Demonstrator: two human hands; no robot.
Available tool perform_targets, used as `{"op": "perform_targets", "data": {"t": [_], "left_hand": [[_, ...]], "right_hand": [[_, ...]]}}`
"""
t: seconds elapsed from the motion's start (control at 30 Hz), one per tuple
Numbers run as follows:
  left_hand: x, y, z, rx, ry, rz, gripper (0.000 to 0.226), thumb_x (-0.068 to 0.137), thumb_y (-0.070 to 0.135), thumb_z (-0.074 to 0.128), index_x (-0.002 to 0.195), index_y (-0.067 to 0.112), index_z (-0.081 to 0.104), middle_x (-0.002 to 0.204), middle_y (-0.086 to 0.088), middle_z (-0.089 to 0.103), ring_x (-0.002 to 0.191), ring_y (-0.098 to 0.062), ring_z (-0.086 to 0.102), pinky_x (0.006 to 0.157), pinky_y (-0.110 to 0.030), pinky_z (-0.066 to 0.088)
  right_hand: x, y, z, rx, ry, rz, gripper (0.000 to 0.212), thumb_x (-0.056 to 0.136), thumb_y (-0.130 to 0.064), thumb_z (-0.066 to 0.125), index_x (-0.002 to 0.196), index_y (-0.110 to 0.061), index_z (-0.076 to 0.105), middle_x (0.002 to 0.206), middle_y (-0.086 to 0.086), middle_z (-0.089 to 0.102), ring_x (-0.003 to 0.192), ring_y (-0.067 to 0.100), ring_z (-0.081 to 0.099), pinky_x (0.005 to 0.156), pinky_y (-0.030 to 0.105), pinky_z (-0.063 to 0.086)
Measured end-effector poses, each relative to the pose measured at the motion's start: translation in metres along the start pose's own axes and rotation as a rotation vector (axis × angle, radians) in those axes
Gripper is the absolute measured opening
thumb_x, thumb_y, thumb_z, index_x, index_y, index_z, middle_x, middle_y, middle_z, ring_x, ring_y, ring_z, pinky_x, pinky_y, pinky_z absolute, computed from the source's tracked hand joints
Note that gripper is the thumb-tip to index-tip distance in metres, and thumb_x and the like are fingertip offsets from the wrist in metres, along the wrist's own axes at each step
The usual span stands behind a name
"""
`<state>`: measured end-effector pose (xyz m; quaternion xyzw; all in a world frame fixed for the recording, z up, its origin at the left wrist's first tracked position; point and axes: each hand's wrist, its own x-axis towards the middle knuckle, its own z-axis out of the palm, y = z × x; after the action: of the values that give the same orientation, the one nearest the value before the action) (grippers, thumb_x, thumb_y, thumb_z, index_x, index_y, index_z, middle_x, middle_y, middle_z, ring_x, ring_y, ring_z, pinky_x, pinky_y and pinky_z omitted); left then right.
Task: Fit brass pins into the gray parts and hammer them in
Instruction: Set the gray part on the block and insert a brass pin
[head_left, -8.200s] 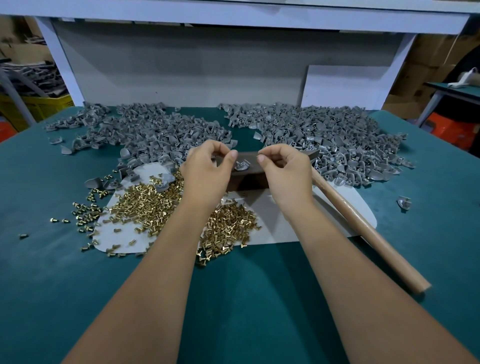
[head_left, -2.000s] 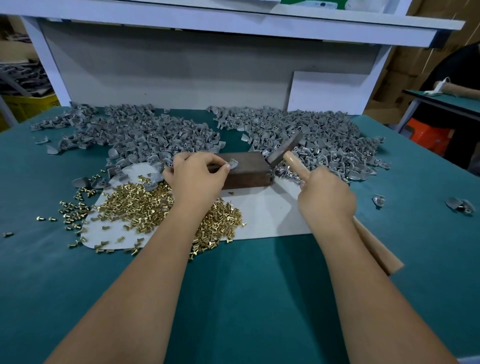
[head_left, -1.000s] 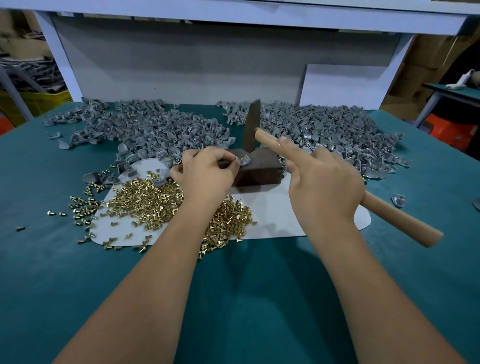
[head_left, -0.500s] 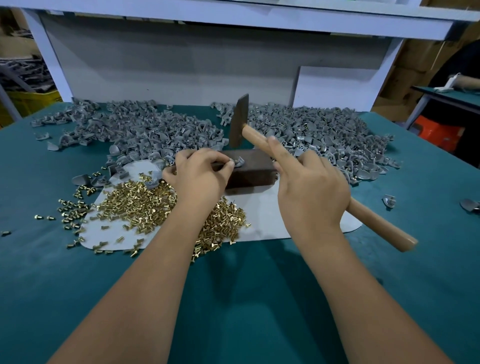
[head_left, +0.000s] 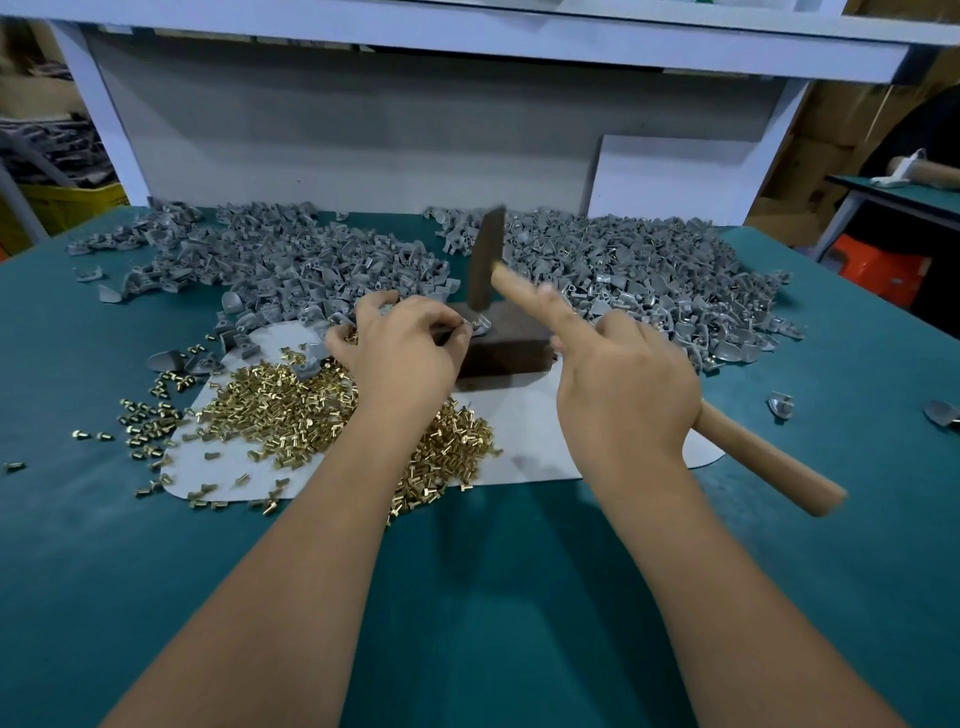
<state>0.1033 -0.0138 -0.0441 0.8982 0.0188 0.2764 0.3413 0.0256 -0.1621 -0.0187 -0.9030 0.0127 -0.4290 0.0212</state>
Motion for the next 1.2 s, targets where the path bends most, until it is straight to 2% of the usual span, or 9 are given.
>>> {"op": "perform_targets", "data": {"t": [0.2,0.37,0.5,0.57,0.73,0.8,0.93,1.1,1.2], "left_hand": [[-0.002,0.002,0.000,-0.047,0.007,-0.024,0.006,0.084,0.040,0.074,0.080,0.036,0.075,0.093,0.024,0.064,0.133,-0.014,0.035,0.103,-0.046,0.014],[-0.002,0.000,-0.001,-0.070,-0.035,-0.041,0.004,0.086,0.041,0.072,0.083,0.040,0.072,0.099,0.026,0.065,0.133,-0.013,0.033,0.103,-0.047,0.013],[-0.003,0.000,0.000,-0.108,-0.008,-0.048,0.005,0.085,0.040,0.074,0.083,0.036,0.074,0.088,0.026,0.058,0.133,-0.015,0.035,0.104,-0.046,0.011],[-0.004,-0.002,0.001,-0.112,-0.026,-0.026,0.004,0.086,0.040,0.072,0.084,0.036,0.072,0.090,0.026,0.057,0.133,-0.017,0.035,0.104,-0.049,0.012],[-0.003,0.000,0.000,-0.118,-0.065,-0.055,0.013,0.088,0.039,0.070,0.078,0.042,0.062,0.101,0.025,0.062,0.135,-0.016,0.031,0.106,-0.051,0.012],[-0.001,-0.001,0.000,-0.106,-0.076,-0.053,0.009,0.087,0.039,0.070,0.080,0.042,0.065,0.104,0.024,0.063,0.135,-0.016,0.031,0.107,-0.052,0.014],[-0.001,0.000,0.002,-0.082,-0.034,-0.059,0.004,0.084,0.042,0.073,0.081,0.039,0.071,0.091,0.028,0.056,0.133,-0.012,0.033,0.108,-0.052,0.014],[-0.002,0.000,0.004,-0.049,0.025,-0.036,0.007,0.082,0.043,0.075,0.079,0.037,0.074,0.081,0.029,0.050,0.132,-0.014,0.038,0.106,-0.050,0.015],[0.000,-0.001,0.004,-0.086,0.015,-0.059,0.019,0.081,0.044,0.076,0.066,0.044,0.064,0.080,0.031,0.051,0.131,-0.012,0.037,0.106,-0.049,0.014]], "right_hand": [[0.001,0.003,-0.004,0.059,0.107,0.051,0.052,0.079,-0.004,0.071,0.124,-0.028,0.063,0.066,0.009,0.052,0.055,0.028,0.048,0.055,0.029,0.026],[-0.001,0.000,0.001,0.006,-0.094,0.010,0.049,0.088,-0.012,0.065,0.132,-0.033,0.055,0.079,0.010,0.060,0.071,0.032,0.057,0.060,0.033,0.029],[0.008,-0.001,-0.008,0.081,0.016,0.152,0.036,0.093,-0.023,0.058,0.129,-0.023,0.057,0.086,0.009,0.060,0.076,0.031,0.055,0.059,0.031,0.026],[0.015,0.001,-0.010,0.141,-0.045,0.221,0.023,0.095,-0.025,0.055,0.116,-0.017,0.057,0.091,0.006,0.059,0.083,0.030,0.054,0.060,0.031,0.025],[0.023,0.010,-0.017,0.213,-0.332,0.207,0.012,0.095,-0.032,0.051,0.093,-0.021,0.054,0.065,-0.006,0.045,0.065,0.026,0.042,0.056,0.032,0.026],[0.020,0.009,-0.020,0.195,-0.345,0.195,0.012,0.095,-0.032,0.050,0.101,-0.024,0.057,0.073,-0.003,0.054,0.066,0.025,0.041,0.057,0.032,0.027],[0.015,0.003,-0.029,0.220,-0.316,0.154,0.041,0.097,-0.030,0.047,0.135,-0.046,0.042,0.095,0.002,0.065,0.071,0.028,0.048,0.059,0.032,0.029],[0.026,0.002,-0.031,0.169,-0.220,0.138,0.045,0.097,-0.031,0.047,0.137,-0.049,0.039,0.078,-0.001,0.053,0.064,0.023,0.042,0.056,0.031,0.028],[0.021,-0.001,-0.029,0.121,-0.275,0.089,0.046,0.097,-0.029,0.046,0.138,-0.049,0.037,0.079,0.000,0.052,0.063,0.025,0.045,0.054,0.031,0.027]]}}
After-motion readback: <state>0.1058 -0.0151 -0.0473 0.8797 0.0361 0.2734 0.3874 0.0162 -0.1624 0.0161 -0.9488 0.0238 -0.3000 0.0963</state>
